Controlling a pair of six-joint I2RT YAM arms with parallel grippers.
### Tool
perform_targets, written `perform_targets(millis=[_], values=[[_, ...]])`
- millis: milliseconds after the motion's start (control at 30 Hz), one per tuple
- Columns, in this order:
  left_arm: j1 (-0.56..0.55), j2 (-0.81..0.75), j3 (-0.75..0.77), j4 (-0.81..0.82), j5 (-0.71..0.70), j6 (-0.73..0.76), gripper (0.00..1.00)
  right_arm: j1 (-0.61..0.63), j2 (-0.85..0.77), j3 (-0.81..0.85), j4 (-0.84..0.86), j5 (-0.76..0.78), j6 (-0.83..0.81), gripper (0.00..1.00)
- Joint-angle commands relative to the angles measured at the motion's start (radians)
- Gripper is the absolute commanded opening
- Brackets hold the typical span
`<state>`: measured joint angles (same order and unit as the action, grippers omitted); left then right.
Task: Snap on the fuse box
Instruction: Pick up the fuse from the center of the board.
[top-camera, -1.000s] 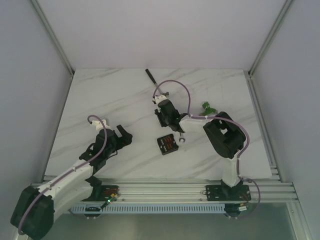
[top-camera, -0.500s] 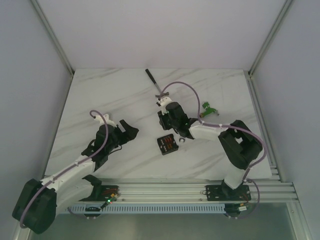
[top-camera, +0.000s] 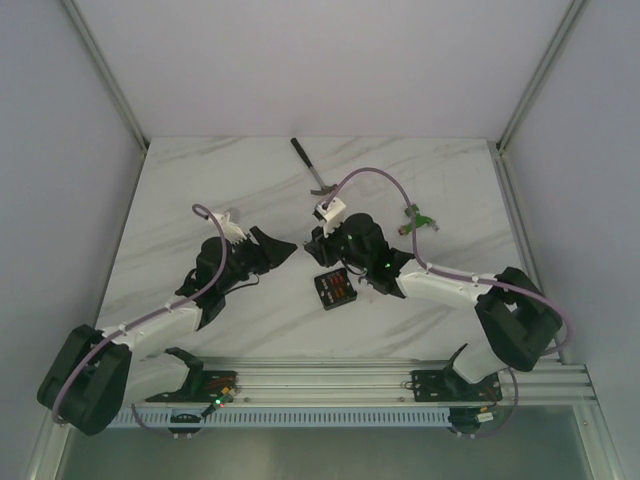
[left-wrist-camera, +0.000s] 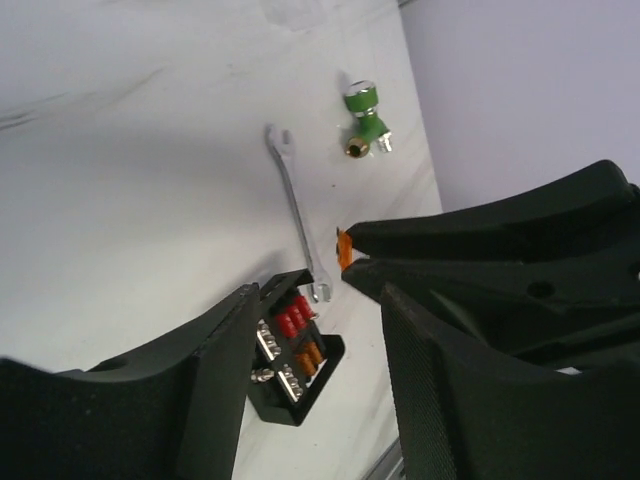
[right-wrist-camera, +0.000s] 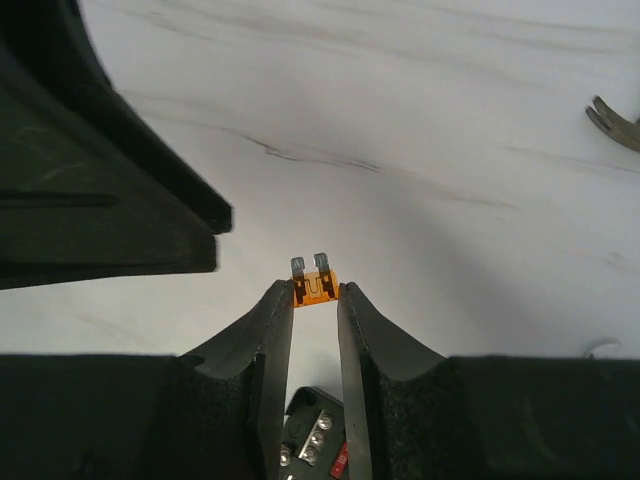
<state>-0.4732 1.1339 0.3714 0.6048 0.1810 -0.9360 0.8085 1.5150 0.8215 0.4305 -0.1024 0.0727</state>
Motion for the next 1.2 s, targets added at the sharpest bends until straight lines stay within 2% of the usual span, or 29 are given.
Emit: perform_targets(millis=[0,267,500,767,900,1000,1167], values=[[-0.017,0.014,0.031,0.105,0.032,-0.041,0.59,0.024,-0.042,-0.028,0.080,-0.036,-0.016,0.19],[-0.041,0.034,0.028,0.148,-0.005,-0.099,0.40,0.047,-0.069,-0.043,0.104,-0.045,-0.022,0.19],[-0.065,0.065,0.031,0.170,-0.019,-0.136,0.30,0.053,-0.075,-0.056,0.122,-0.043,-0.018,0.19],[-0.076,0.065,0.028,0.142,-0.054,-0.145,0.28,0.055,-0.087,-0.069,0.149,-0.044,-0.006,0.18],[-0.076,0.055,0.025,0.111,-0.086,-0.152,0.36,0.054,-0.097,-0.079,0.162,-0.037,-0.001,0.18],[-0.076,0.040,0.016,0.108,-0.097,-0.158,0.38,0.054,-0.098,-0.081,0.162,-0.040,-0.001,0.18],[-0.076,0.024,0.014,0.133,-0.070,-0.153,0.31,0.055,-0.100,-0.081,0.171,-0.062,0.008,0.18]])
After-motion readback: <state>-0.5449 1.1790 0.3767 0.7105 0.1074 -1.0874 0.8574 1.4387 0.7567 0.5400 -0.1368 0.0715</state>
